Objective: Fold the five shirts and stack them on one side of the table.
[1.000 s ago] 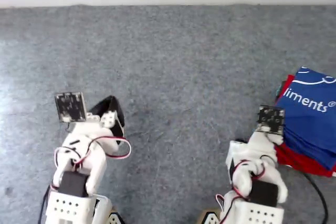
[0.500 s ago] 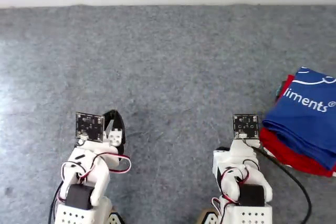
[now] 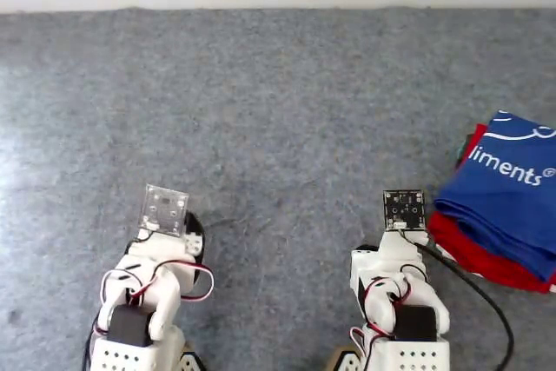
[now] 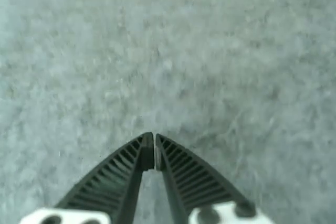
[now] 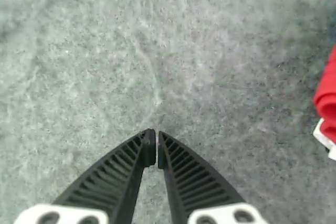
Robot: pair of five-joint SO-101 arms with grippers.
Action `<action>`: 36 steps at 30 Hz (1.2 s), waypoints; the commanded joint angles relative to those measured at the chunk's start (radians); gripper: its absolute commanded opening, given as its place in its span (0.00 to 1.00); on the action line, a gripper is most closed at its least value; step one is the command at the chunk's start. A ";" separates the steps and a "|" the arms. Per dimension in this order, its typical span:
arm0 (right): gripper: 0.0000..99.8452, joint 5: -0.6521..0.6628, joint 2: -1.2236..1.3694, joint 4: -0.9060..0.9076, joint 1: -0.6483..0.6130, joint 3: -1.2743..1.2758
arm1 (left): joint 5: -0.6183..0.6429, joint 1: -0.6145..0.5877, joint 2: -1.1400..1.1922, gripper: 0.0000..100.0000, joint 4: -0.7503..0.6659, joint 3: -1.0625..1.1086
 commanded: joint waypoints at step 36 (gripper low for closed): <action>0.01 -0.005 -0.010 -0.010 -0.008 0.014 | -0.006 -0.003 -0.009 0.01 0.192 -0.008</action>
